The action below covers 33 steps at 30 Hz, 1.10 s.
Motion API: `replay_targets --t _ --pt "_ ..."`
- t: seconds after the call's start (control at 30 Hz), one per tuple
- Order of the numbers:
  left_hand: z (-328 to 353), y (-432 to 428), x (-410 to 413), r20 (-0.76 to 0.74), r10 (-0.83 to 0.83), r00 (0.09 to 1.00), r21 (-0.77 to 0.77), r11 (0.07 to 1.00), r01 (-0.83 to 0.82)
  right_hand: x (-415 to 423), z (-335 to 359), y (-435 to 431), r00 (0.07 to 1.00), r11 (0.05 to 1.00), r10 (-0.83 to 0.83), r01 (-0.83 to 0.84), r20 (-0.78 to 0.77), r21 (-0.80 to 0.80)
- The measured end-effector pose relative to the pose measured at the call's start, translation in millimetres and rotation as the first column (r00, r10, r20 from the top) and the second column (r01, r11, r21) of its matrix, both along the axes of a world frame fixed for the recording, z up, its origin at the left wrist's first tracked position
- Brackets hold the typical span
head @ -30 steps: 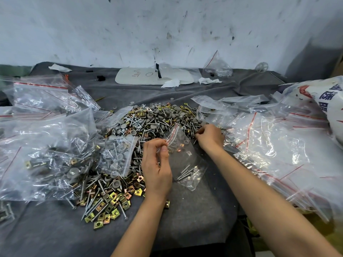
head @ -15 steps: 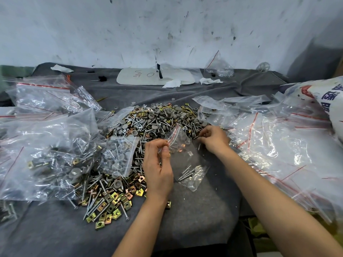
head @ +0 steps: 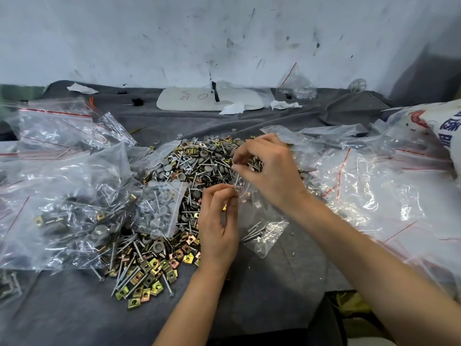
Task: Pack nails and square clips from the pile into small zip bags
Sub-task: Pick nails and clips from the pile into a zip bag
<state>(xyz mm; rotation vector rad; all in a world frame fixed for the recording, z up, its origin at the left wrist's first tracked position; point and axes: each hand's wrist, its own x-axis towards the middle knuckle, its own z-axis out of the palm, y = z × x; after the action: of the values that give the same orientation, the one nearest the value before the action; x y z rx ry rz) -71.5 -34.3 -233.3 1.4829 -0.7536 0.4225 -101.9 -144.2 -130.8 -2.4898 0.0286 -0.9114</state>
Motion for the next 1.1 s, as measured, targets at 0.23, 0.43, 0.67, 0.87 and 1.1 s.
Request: replay_targets --t 0.23,0.43,0.67,0.87,1.1 --pt "-1.3 -0.7 2.1 -0.023 -0.001 1.000 -0.010 1.000 0.000 -6.4 -3.8 -23.4 0.997 0.978 -0.054 0.041 0.060 0.203" --pt "-1.1 -1.0 2.7 -0.043 0.009 0.999 -0.036 0.999 -0.011 1.0 -19.7 -63.2 0.963 0.918 -0.268 0.265 -0.031 0.296" --pt "-1.7 -1.7 3.3 -0.056 0.018 0.998 -0.033 0.999 -0.020 0.5 -68.9 -94.8 0.773 0.920 -0.328 0.393 -0.543 0.003" --pt "-1.3 -1.3 3.4 -0.056 0.027 0.998 -0.028 0.999 -0.029 8.8 -61.7 -89.2 0.614 0.888 -0.450 0.385 -0.649 -0.252" --pt "-0.7 -1.1 3.2 -0.065 0.044 0.997 -0.023 0.999 -0.045 13.6 -43.3 -87.2 0.521 0.906 -0.423 0.260 -0.741 -0.335"
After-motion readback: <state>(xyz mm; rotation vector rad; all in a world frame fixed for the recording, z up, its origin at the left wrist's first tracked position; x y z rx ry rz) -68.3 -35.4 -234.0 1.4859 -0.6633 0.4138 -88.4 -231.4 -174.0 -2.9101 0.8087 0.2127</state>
